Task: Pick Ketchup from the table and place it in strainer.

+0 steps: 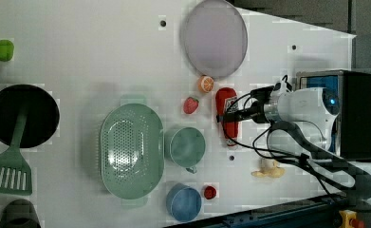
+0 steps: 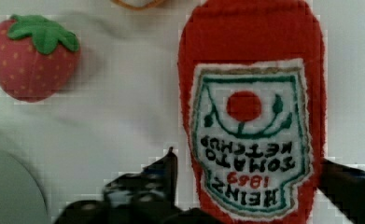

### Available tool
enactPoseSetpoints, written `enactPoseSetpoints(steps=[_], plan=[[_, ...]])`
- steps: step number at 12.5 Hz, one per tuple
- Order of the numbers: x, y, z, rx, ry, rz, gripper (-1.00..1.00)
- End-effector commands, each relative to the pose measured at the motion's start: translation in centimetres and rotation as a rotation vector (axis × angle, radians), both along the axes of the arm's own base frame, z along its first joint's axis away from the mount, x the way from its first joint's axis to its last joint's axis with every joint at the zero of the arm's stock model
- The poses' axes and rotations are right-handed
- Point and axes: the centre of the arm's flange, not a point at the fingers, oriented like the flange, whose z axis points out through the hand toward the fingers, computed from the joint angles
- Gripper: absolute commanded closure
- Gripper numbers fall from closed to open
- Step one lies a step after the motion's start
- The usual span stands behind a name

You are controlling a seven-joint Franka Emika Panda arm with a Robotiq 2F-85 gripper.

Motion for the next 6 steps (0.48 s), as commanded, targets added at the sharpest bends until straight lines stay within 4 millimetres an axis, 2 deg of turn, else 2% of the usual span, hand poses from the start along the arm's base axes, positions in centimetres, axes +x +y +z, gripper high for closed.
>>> enactPoseSetpoints(steps=[1,2,4,6], plan=[[0.7,0.3,1.1,0.004,-0.041,0.051,-0.43],[1.0,0.3,1.6,0.003,-0.054,0.051,-0.21],[1.4,0.4,3.1,-0.001,-0.08,0.05,-0.21],[2.4,0.1,6.5,-0.011,-0.126,0.038,-0.21]])
